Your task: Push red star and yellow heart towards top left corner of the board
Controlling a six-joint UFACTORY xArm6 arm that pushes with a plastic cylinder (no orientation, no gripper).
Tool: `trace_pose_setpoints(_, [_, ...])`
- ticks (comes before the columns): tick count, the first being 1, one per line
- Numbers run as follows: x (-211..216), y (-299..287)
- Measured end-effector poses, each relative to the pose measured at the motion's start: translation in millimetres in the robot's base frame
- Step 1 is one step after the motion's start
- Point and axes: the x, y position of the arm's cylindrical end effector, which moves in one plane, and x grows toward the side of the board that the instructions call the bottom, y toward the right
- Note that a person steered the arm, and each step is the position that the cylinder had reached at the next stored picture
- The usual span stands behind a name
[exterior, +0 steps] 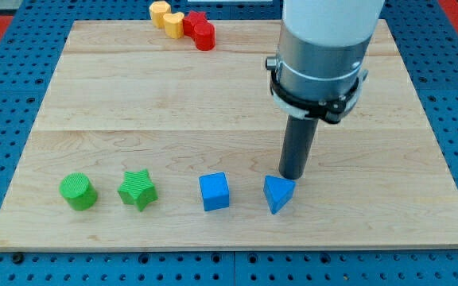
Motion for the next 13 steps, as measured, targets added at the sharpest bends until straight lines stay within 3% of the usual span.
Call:
trace_pose_setpoints(2, [-76.9, 99.1])
trace_pose_setpoints(3, [-77.1, 126.5])
trace_pose_setpoints(4, [-77.1, 126.6])
trace_pose_setpoints(7, [-190.3, 139.6])
trace_pose_setpoints(9, [-315.0, 72.7])
trace_pose_setpoints(10, [-314.7, 63.9])
trace_pose_setpoints(12, [-314.4, -131.6])
trace_pose_setpoints(13, [-313.7, -178.9])
